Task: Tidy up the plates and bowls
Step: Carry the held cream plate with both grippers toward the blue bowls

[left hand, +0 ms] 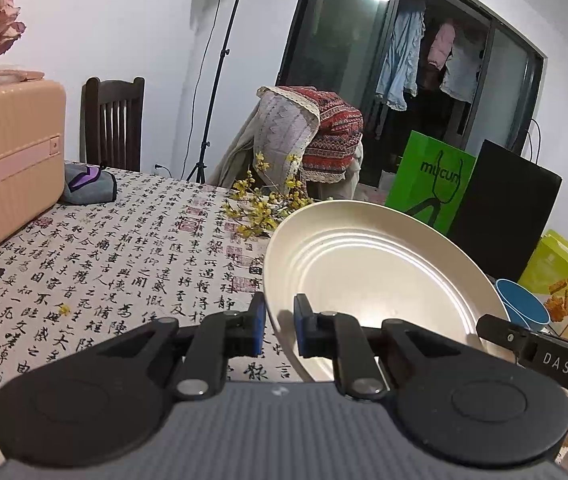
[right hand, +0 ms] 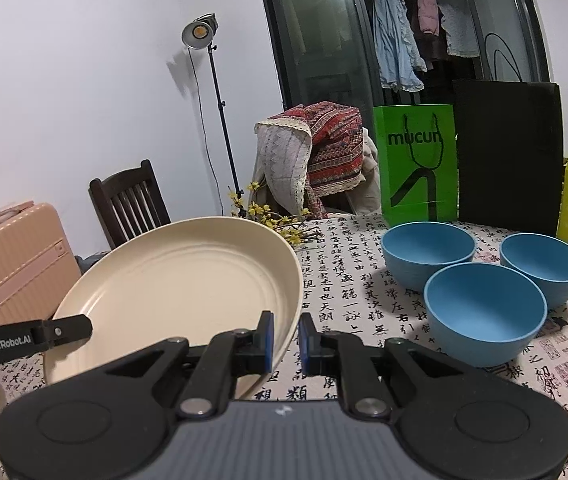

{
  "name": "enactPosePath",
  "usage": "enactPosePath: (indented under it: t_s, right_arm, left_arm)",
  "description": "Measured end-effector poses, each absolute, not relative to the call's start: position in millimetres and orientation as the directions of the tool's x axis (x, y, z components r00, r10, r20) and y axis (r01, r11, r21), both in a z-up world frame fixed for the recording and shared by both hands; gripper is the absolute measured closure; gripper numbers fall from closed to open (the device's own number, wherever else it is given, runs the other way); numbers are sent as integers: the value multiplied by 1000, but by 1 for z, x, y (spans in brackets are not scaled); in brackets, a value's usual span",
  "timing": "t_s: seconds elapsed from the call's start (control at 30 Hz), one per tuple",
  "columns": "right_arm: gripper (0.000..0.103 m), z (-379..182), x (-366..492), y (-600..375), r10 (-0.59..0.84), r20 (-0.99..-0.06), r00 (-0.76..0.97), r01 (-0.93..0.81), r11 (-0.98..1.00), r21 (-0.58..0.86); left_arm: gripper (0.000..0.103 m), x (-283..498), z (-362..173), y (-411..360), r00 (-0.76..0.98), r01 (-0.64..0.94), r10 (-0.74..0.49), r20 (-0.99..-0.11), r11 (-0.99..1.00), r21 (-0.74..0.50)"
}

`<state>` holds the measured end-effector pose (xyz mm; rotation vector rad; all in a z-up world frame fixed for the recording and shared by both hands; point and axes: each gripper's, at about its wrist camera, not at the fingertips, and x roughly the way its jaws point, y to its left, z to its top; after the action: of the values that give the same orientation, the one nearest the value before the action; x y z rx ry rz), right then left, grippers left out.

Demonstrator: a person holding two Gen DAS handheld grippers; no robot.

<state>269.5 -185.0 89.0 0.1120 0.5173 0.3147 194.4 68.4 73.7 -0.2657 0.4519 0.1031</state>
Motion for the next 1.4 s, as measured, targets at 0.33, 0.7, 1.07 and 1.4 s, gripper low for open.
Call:
enactPosePath:
  t_s: [0.33, 0.7, 1.07, 1.4]
  right_arm:
    - [90, 88, 257, -202, 288, -465, 837, -235, 957, 171]
    - [90, 84, 245, -227, 254, -460, 850, -192, 965, 178]
    - [90, 75, 235, -244, 238, -467, 852, -165, 968, 191]
    - [90, 63, 226, -259, 223, -476, 851, -143, 970, 199]
  left_arm:
    - [88, 193, 67, 52, 893, -128, 8, -450, 963, -237]
    - [88, 190, 63, 26, 889, -87, -29, -456, 969, -231]
    - [88, 185, 52, 10, 880, -68, -50, -473, 971, -227]
    - [88, 184, 43, -3, 872, -50, -64, -485, 974, -219]
